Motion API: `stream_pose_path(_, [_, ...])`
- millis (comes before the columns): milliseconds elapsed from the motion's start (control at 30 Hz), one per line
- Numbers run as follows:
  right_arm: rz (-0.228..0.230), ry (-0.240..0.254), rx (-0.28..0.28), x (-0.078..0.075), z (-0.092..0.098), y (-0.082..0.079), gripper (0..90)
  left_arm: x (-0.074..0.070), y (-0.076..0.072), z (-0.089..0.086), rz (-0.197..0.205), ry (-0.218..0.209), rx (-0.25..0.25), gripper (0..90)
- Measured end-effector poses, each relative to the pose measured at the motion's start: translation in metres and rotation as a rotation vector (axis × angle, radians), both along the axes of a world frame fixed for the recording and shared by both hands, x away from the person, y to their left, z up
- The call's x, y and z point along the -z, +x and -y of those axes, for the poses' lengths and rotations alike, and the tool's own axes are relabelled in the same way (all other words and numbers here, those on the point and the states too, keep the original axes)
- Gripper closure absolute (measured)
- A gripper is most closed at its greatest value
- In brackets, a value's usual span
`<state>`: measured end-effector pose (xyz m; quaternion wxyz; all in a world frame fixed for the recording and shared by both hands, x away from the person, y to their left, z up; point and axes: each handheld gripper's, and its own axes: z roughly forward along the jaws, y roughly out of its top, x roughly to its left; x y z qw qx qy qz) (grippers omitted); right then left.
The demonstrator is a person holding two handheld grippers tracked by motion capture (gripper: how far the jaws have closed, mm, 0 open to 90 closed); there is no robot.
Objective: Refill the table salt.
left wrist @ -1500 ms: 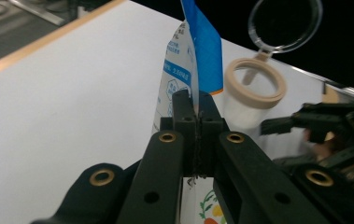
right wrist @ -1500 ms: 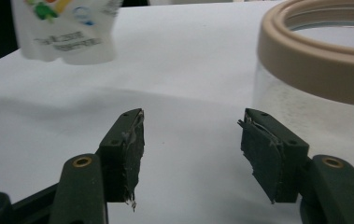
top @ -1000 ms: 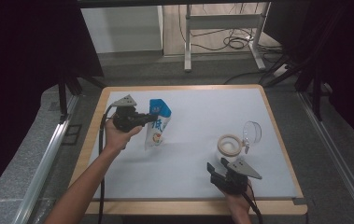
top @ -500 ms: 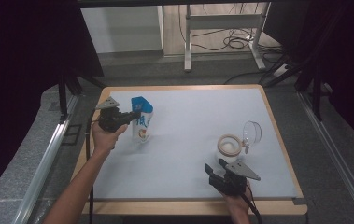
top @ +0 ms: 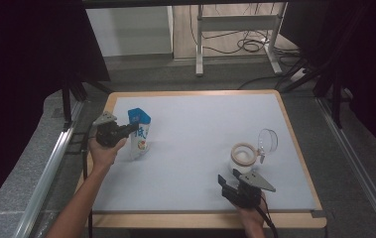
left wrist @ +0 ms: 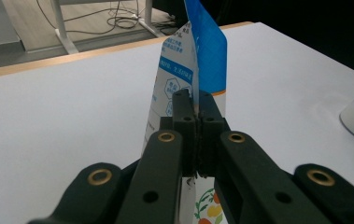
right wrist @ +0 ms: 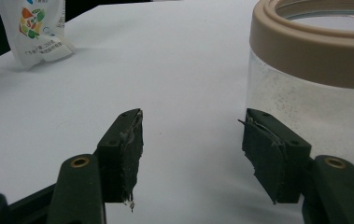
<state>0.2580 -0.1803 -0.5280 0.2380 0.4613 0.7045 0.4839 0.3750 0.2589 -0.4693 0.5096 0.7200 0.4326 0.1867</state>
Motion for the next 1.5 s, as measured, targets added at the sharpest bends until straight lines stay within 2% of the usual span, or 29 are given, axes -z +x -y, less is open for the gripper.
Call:
stream_pose_path(133, [-0.001,0.004,0.001,-0.001,0.0,0.0,38.6,0.005,-0.003,-0.002,0.002,0.004,-0.007,85.8])
stream_pose_path(267, [-0.001,0.004,0.005,-0.001,0.001,0.0,38.6,0.01,-0.001,-0.004,0.006,-0.011,-0.007,83.7])
stream_pose_path(400, [-0.002,0.008,0.008,-0.001,0.002,0.001,38.6,0.009,0.006,-0.001,0.005,-0.022,-0.006,80.6])
stream_pose_path(533, [0.0,0.006,0.008,-0.001,0.002,0.0,38.6,0.007,0.009,0.001,0.002,-0.016,-0.002,78.0])
stream_pose_path(600, [-0.001,0.006,0.009,-0.001,0.002,0.0,38.6,0.006,0.01,0.002,0.003,-0.006,-0.007,73.9])
stream_pose_path(767, [0.002,0.008,0.009,-0.001,0.002,-0.001,38.6,0.009,0.017,-0.001,-0.022,-0.002,-0.028,71.2])
stream_pose_path(900, [0.008,0.012,0.011,-0.002,0.002,-0.001,38.6,0.014,0.026,-0.003,-0.059,0.014,-0.039,77.2])
stream_pose_path(933, [0.009,0.011,0.011,-0.002,0.002,-0.001,38.6,0.015,0.027,-0.003,-0.059,0.015,-0.043,82.0])
stream_pose_path(1100, [0.01,0.016,0.016,-0.002,0.003,-0.002,38.6,0.014,0.028,-0.002,-0.069,0.023,-0.038,89.0])
stream_pose_path(1233, [0.016,0.014,0.017,-0.002,0.004,-0.002,38.6,0.013,0.021,0.0,-0.056,0.031,-0.04,90.0])
stream_pose_path(1300, [0.019,0.012,0.014,-0.002,0.002,-0.003,38.6,0.013,0.013,0.002,-0.039,0.065,-0.05,90.0])
stream_pose_path(1500, [0.019,0.009,0.008,-0.002,0.002,-0.004,38.6,0.015,-0.016,0.0,-0.006,0.103,-0.044,90.0])
